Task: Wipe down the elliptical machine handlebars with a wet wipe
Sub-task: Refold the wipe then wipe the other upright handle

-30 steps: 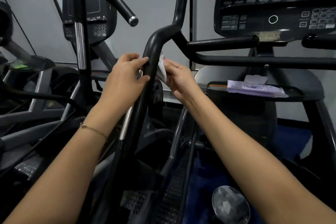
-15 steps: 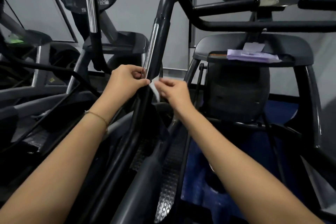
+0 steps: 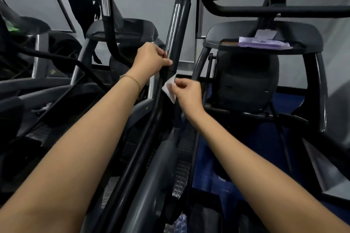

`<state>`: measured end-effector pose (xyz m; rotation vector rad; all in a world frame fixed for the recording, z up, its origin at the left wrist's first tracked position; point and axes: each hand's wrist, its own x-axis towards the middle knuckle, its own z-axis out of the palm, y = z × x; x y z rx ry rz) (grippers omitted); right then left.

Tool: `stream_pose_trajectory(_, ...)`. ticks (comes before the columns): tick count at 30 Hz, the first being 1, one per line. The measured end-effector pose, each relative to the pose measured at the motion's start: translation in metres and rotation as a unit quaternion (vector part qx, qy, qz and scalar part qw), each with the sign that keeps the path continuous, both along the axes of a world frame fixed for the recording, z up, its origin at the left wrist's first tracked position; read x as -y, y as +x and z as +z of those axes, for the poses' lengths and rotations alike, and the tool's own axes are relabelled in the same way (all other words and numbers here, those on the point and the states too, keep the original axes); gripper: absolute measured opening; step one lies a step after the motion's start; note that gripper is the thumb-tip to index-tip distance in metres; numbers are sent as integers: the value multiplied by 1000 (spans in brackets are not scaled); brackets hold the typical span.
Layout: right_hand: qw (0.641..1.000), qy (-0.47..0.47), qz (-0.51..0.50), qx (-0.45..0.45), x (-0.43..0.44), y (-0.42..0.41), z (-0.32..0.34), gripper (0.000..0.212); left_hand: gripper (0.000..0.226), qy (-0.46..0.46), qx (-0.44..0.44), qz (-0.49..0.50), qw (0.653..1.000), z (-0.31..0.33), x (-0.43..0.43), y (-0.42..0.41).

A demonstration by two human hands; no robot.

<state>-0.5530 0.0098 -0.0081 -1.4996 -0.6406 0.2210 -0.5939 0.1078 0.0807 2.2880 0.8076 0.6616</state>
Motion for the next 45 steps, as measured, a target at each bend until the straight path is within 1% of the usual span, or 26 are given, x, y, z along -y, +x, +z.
stream_pose_trajectory(2,999,-38,3,1,3,-2,-1,16,17,8,-2,-2,1000,0,2,-1)
stream_pose_trajectory(4,1000,-26,-17,0,0,2,7,32,19,11,1,-3,1000,0,3,-2)
stream_pose_trajectory(5,999,-18,-29,-2,-2,1,10,36,23,8,4,-4,1000,0,3,-2)
stream_pose_trajectory(6,999,-16,-39,-2,-3,-2,10,34,25,6,9,-6,1000,0,2,-2)
stream_pose_trajectory(8,998,-53,-35,11,4,-11,-1,19,25,5,15,-17,1000,-1,2,-3)
stream_pose_trajectory(10,992,-120,20,30,23,-21,-16,11,31,-7,12,-41,999,-6,1,-10)
stream_pose_trajectory(12,983,-160,73,54,45,-24,-19,14,34,-32,10,-56,998,-18,-6,-26)
stream_pose_trajectory(15,983,-136,119,28,70,-22,-10,16,28,-56,-6,-45,997,-49,-11,-69)
stream_pose_trajectory(17,979,-115,169,4,73,-26,-5,16,27,-97,-52,-54,992,-70,-4,-106)
stream_pose_trajectory(18,977,-114,180,7,69,-29,-4,14,27,-124,-77,-58,988,-79,3,-125)
stream_pose_trajectory(20,981,-120,145,44,54,-37,-4,13,26,-139,-110,-60,982,-88,20,-158)
stream_pose_trajectory(22,978,-140,88,128,37,-46,-6,14,32,-93,-135,-66,984,-89,40,-188)
stream_pose_trajectory(23,967,-163,64,187,30,-50,-8,10,34,-51,-153,-70,984,-88,52,-202)
stream_pose_trajectory(24,950,-185,49,248,26,-53,-12,6,34,4,-170,-71,983,-89,65,-214)
stream_pose_trajectory(26,910,-221,45,347,26,-60,-20,11,31,122,-170,-65,976,-87,90,-234)
stream_pose_trajectory(27,891,-231,51,389,30,-66,-22,15,29,156,-165,-70,971,-88,98,-240)
stream_pose_trajectory(29,856,-238,77,454,38,-79,-25,23,34,195,-164,-86,963,-94,106,-245)
stream_pose_trajectory(30,848,-240,90,465,38,-80,-24,25,35,211,-176,-85,958,-94,108,-245)
stream_pose_trajectory(31,848,-248,94,459,36,-77,-21,25,35,224,-185,-78,954,-96,108,-243)
stream_pose_trajectory(34,868,-275,88,404,27,-64,-7,22,31,243,-200,-63,947,-99,112,-242)
stream_pose_trajectory(35,869,-276,94,400,27,-66,-5,21,32,253,-202,-56,944,-101,114,-242)
stream_pose_trajectory(36,862,-275,102,414,31,-72,-5,21,35,263,-208,-48,941,-102,116,-242)
stream_pose_trajectory(38,833,-254,141,471,45,-92,-11,20,41,270,-217,-33,938,-103,119,-241)
stream_pose_trajectory(40,808,-246,189,500,57,-103,-10,23,39,274,-208,-17,939,-106,119,-241)
stream_pose_trajectory(43,802,-286,153,502,49,-89,-1,28,35,277,-214,-5,937,-105,123,-241)
stream_pose_trajectory(45,791,-274,147,527,49,-95,-3,24,28,258,-221,12,940,-102,131,-247)
